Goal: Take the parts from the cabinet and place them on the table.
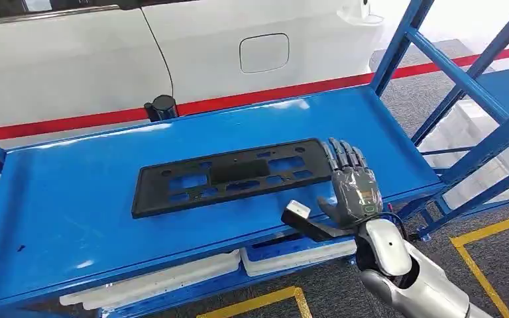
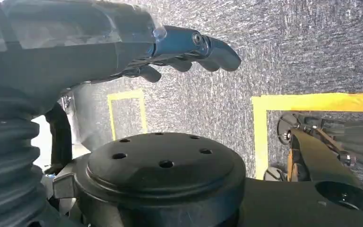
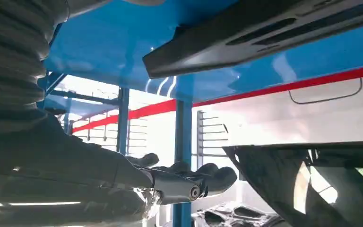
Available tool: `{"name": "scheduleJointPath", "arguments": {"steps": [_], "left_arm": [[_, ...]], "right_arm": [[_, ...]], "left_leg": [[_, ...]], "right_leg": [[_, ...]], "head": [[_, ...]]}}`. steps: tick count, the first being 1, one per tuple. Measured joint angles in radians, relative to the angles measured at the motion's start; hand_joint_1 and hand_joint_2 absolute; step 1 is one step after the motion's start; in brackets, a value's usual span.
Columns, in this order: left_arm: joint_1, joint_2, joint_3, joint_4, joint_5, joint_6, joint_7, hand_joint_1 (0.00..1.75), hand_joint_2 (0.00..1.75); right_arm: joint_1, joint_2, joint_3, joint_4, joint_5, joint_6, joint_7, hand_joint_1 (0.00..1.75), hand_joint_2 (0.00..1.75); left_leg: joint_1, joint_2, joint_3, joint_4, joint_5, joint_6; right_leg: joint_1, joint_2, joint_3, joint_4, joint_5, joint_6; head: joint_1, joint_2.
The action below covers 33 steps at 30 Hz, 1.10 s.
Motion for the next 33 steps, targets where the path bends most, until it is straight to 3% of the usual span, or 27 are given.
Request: {"name": "scheduleJointPath", "arguments": {"steps": [16,22,33], "left_arm": [[-0.002,0.002,-0.016,0.000,-0.002,0.000,0.006,0.00,1.75],[-0.003,0.002,-0.017,0.000,-0.010,-0.006,0.005,0.00,1.75],[-0.006,0.000,-0.020,0.000,-0.013,-0.009,0.012,0.00,1.75]], "right_arm": [[0.008,0.017,-0.018,0.061,-0.047,-0.010,-0.013,0.00,1.75],[0.008,0.024,-0.019,0.074,-0.118,-0.010,-0.045,0.00,1.75],[0.007,0.031,-0.016,0.085,-0.124,-0.009,-0.087,0.00,1.75]], "left_leg": [[0.000,0.000,0.000,0.000,0.000,0.000],[0.000,0.000,0.000,0.000,0.000,0.000],[0.000,0.001,0.000,0.000,0.000,0.000]], "right_leg": [[0.000,0.000,0.000,0.000,0.000,0.000],[0.000,0.000,0.000,0.000,0.000,0.000],[0.000,0.000,0.000,0.000,0.000,0.000]], "head": [[0.000,0.000],[0.000,0.000],[0.000,0.000]]}}
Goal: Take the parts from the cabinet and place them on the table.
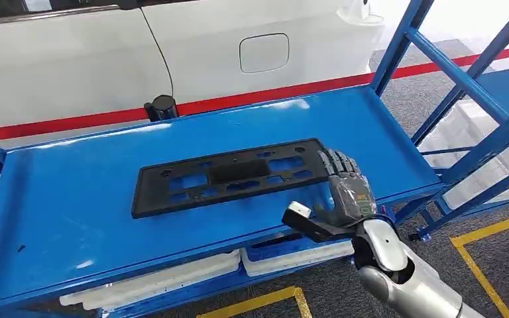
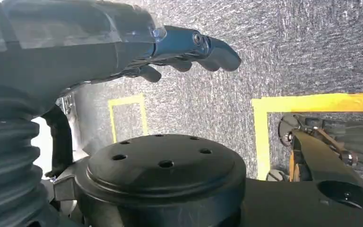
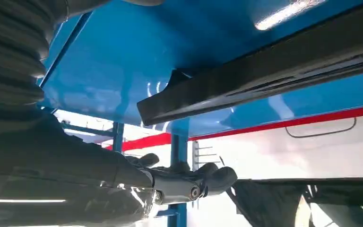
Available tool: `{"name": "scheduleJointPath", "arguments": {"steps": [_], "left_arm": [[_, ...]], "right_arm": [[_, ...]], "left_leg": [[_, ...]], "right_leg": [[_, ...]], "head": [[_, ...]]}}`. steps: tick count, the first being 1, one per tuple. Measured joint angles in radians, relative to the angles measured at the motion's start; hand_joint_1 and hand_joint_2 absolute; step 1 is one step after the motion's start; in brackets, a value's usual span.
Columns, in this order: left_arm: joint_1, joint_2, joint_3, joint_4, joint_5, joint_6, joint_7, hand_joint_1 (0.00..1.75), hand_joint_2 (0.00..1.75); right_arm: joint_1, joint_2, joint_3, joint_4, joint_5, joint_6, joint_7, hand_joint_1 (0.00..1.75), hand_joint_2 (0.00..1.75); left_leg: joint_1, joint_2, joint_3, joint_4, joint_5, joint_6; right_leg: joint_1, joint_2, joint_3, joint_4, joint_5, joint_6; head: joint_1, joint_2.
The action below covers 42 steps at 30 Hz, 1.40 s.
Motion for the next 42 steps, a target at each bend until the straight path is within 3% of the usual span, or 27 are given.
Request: {"name": "scheduleJointPath", "arguments": {"steps": [42], "left_arm": [[-0.002,0.016,-0.023,0.000,0.029,0.010,0.002,0.00,1.75]], "right_arm": [[-0.035,0.052,0.039,0.104,-0.011,-0.061,-0.059,0.00,1.75]], "left_leg": [[0.000,0.005,0.000,0.000,0.000,0.000]], "right_leg": [[0.000,0.001,0.000,0.000,0.000,0.000]], "head": [[0.000,0.000]]}}
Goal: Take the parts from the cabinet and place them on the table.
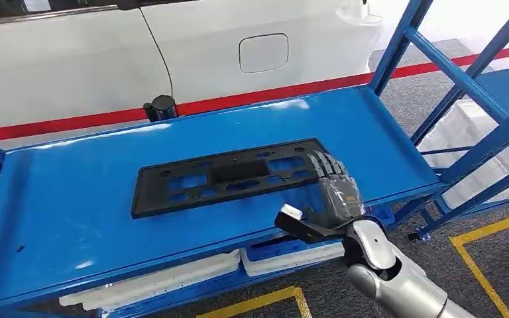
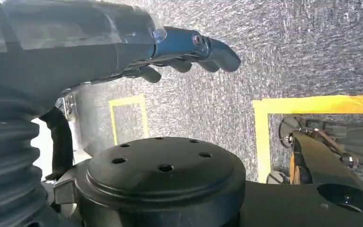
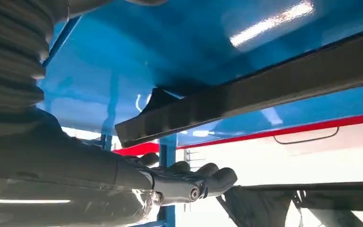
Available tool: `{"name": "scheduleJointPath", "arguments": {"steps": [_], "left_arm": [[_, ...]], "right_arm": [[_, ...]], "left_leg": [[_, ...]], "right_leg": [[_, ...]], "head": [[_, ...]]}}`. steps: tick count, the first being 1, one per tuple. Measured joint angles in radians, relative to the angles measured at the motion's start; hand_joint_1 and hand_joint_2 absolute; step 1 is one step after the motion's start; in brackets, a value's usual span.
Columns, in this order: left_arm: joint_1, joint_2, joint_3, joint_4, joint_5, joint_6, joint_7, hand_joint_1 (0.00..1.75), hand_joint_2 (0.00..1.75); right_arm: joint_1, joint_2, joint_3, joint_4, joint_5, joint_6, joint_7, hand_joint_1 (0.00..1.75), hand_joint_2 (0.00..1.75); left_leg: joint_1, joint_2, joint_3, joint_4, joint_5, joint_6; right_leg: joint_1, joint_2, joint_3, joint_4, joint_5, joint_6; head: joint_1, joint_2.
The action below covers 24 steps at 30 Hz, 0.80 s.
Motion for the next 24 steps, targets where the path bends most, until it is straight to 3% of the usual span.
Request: {"name": "scheduleJointPath", "arguments": {"steps": [15,24], "left_arm": [[-0.002,0.027,0.000,0.000,0.003,0.005,0.013,0.00,1.75],[-0.005,0.056,0.000,-0.001,0.000,0.005,-0.009,0.00,1.75]], "right_arm": [[-0.038,0.043,0.041,0.021,0.036,-0.034,-0.003,0.00,1.75],[-0.073,0.070,0.071,0.037,0.045,-0.029,-0.003,0.00,1.75]], "left_leg": [[0.001,0.007,0.000,0.000,0.000,0.000],[0.001,0.008,0.001,0.000,0.000,0.000]], "right_leg": [[0.001,0.004,0.000,0.000,0.000,0.000],[0.001,0.005,-0.001,0.000,0.000,0.000]], "head": [[0.000,0.000],[0.000,0.000]]}}
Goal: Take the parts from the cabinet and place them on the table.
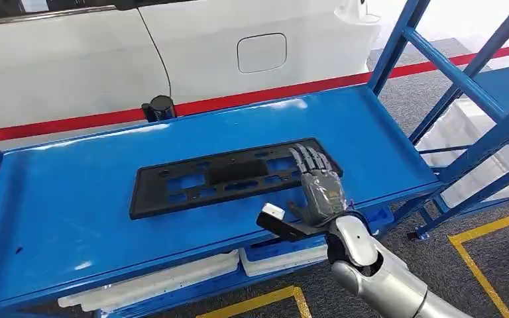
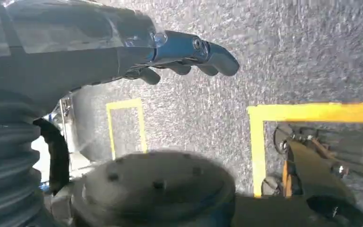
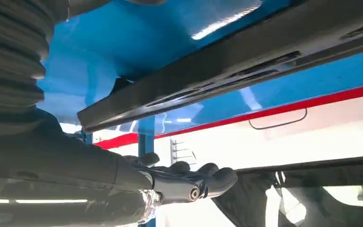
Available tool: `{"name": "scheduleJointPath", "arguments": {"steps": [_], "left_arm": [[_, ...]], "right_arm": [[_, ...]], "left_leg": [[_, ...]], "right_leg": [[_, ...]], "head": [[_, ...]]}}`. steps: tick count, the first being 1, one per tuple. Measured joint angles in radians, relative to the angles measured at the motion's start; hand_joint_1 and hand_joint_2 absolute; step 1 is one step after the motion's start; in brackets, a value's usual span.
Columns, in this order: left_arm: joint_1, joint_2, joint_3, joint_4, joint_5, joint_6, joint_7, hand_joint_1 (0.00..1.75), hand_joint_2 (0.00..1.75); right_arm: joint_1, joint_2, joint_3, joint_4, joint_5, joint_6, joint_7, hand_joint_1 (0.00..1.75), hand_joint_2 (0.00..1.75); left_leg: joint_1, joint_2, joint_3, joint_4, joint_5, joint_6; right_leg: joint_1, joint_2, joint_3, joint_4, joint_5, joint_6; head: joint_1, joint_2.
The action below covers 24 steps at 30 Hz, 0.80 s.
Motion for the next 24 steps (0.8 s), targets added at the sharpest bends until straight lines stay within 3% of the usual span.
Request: {"name": "scheduleJointPath", "arguments": {"steps": [6,24], "left_arm": [[0.009,0.036,0.000,0.003,-0.002,0.007,0.005,0.00,1.75],[0.010,0.083,-0.001,0.004,-0.023,0.005,0.021,0.00,1.75]], "right_arm": [[-0.019,0.015,0.014,0.029,-0.002,0.001,0.002,0.00,1.75],[-0.046,0.044,0.021,0.126,-0.017,-0.020,0.020,0.00,1.75]], "left_leg": [[0.000,-0.004,-0.001,0.000,0.000,0.000],[0.000,-0.013,-0.001,0.000,0.000,0.000]], "right_leg": [[0.000,-0.001,-0.001,0.000,0.000,0.000],[0.000,-0.004,0.000,0.000,0.000,0.000]], "head": [[-0.003,0.000],[-0.002,0.000]]}}
